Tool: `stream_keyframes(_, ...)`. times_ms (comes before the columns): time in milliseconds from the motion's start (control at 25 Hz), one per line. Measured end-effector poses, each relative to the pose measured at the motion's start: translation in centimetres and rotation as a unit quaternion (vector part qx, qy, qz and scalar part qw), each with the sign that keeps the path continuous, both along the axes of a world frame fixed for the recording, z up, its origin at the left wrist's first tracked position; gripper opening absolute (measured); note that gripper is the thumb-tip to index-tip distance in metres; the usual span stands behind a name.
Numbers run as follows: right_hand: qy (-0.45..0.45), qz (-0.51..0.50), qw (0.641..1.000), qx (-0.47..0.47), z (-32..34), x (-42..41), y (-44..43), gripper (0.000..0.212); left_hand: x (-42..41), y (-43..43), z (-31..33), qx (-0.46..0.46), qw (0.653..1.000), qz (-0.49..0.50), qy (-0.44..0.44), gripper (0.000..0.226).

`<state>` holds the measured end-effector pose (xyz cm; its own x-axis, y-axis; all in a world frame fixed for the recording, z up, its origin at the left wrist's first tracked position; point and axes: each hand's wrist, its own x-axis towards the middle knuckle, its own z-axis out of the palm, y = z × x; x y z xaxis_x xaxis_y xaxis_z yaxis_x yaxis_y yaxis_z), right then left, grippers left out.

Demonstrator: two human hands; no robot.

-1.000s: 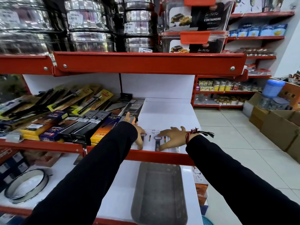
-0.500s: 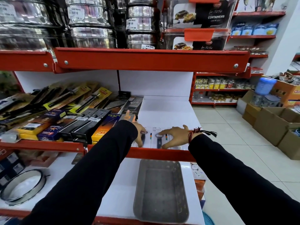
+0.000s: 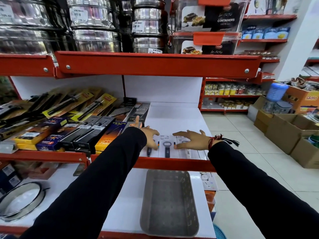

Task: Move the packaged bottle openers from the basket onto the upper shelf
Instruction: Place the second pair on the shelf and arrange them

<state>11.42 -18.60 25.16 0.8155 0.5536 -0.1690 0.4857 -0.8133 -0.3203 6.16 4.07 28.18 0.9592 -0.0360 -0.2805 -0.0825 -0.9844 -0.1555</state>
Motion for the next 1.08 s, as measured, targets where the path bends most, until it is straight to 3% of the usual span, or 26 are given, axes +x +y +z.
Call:
stream_keyframes(200, -0.017, -0.054, 0.998, -0.03, -0.5, 1.5, -4.8, 0.062, 1.1, -4.2, -0.6, -0.105, 0.993, -0.048, -0.034, 0.07)
stream_keyframes(480, 0.01, -0.1, 0.991, -0.092, -1.4, 2.0, -10.3, 0.064, 2.5, -10.1, -2.3, -0.045, 0.993, -0.107, 0.004, 0.084)
stream_keyframes(1080, 0.02, -0.074, 0.993, -0.093, -2.3, 2.2, -9.8, 0.07, 2.1, -9.2, -2.4, -0.078, 0.994, -0.08, -0.008, 0.085)
